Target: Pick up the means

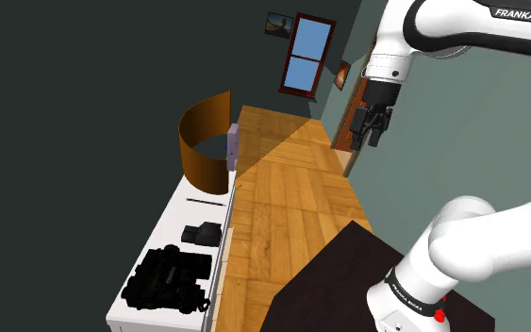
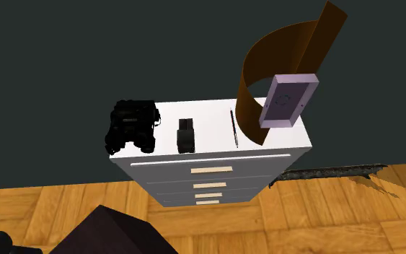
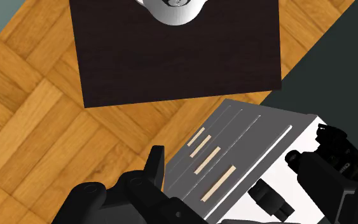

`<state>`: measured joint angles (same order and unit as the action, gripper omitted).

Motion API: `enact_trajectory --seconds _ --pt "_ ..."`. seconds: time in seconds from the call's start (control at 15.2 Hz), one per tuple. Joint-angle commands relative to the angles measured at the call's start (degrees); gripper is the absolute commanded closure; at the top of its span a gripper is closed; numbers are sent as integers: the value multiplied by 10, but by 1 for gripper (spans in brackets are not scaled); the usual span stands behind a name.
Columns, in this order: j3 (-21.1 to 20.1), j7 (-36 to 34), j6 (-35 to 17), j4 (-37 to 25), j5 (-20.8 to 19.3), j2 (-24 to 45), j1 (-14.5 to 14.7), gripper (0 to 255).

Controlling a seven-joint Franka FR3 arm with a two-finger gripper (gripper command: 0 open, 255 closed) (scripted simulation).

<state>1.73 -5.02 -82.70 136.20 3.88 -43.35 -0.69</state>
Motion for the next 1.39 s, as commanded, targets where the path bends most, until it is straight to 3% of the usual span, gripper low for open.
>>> enact_trajectory --seconds 0.0,0.66,1.32 --pt "0 0 0 0 0 0 0 0" --pt "-25 43 -207 51 12 140 36 0" --pt "-53 79 -390 21 16 336 67 0"
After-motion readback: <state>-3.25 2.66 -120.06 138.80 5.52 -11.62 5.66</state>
